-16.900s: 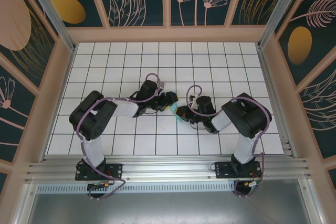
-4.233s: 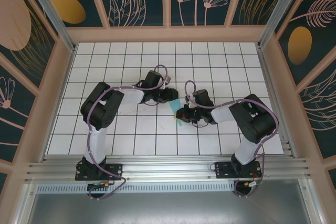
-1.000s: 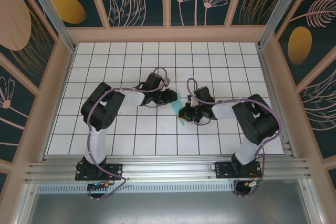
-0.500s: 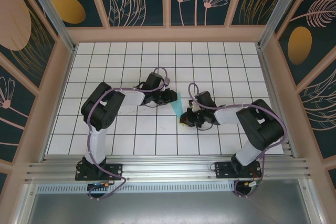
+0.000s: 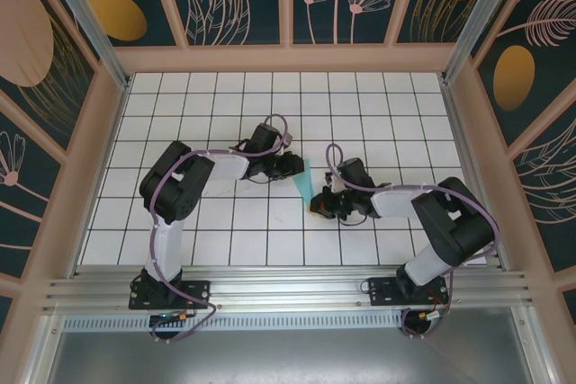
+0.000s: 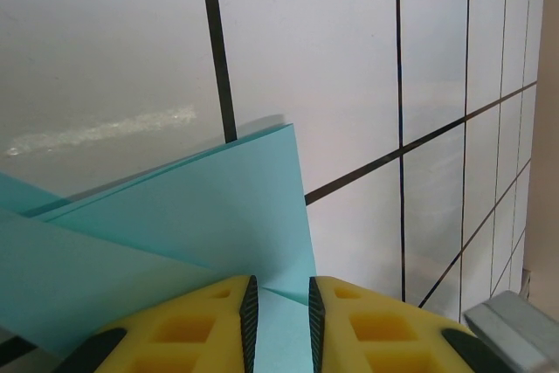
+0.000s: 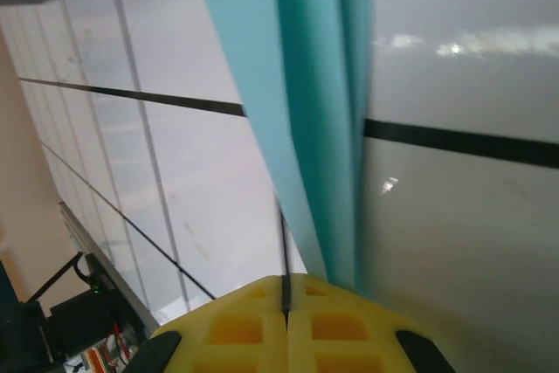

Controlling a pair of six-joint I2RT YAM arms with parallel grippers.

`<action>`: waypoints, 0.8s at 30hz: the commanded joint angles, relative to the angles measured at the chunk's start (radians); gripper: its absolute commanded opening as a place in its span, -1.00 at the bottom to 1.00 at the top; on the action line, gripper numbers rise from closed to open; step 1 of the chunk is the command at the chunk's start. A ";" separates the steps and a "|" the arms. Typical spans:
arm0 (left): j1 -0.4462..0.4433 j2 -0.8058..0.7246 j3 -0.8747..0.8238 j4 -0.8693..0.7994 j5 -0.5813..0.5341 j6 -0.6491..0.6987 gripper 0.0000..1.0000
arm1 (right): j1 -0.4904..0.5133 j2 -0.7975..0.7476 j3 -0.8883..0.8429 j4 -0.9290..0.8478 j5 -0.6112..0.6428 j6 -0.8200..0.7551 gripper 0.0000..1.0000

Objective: Fold a paper plane with a square sheet of paper (pick it up from the middle)
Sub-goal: Fold the wing for the fifth time at the center of the table.

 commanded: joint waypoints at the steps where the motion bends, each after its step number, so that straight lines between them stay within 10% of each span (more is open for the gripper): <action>1: 0.006 0.062 -0.006 -0.077 -0.078 0.036 -0.47 | 0.004 0.065 -0.043 -0.005 0.027 0.011 -0.97; 24: 0.006 0.066 0.003 -0.088 -0.070 0.039 -0.46 | -0.003 0.061 0.027 -0.073 0.047 -0.010 -0.96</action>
